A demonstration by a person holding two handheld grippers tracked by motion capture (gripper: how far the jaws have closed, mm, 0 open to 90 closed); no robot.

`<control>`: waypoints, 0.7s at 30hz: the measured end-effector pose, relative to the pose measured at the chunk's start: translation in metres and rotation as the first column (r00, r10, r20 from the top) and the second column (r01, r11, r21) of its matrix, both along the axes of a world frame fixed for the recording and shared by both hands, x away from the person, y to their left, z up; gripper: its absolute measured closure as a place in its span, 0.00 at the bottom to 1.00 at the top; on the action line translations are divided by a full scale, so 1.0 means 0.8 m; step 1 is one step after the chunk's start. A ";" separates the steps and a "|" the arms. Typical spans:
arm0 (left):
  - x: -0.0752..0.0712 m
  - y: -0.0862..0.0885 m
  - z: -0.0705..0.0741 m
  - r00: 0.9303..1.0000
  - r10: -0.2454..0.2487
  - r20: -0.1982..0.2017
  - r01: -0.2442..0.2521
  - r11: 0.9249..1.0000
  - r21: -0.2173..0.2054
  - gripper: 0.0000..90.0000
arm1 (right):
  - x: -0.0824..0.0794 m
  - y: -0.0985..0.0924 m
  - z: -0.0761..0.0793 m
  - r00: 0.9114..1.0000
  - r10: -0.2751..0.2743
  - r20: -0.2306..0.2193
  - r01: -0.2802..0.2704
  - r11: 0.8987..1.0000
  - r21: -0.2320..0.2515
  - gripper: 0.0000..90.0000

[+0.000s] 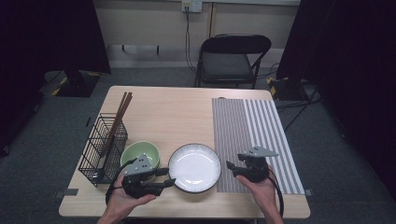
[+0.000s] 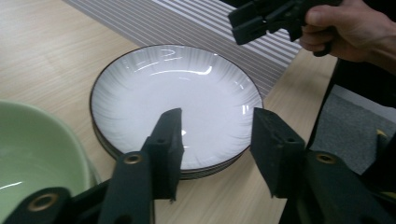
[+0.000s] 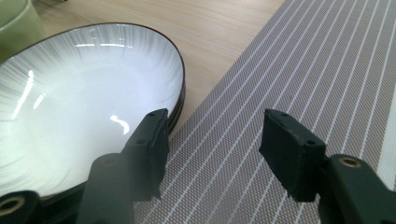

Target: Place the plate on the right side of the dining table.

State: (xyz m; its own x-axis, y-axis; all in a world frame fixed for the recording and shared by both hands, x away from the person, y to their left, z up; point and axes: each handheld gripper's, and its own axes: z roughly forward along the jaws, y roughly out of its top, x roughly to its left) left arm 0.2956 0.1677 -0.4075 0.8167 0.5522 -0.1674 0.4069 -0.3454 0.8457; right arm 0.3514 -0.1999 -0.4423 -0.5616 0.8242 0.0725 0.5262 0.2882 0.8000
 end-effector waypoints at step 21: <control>0.007 -0.039 -0.006 0.993 -0.110 -0.033 0.109 0.994 -0.024 0.85 | 0.028 0.044 0.010 0.995 0.100 -0.002 -0.100 0.995 0.028 0.73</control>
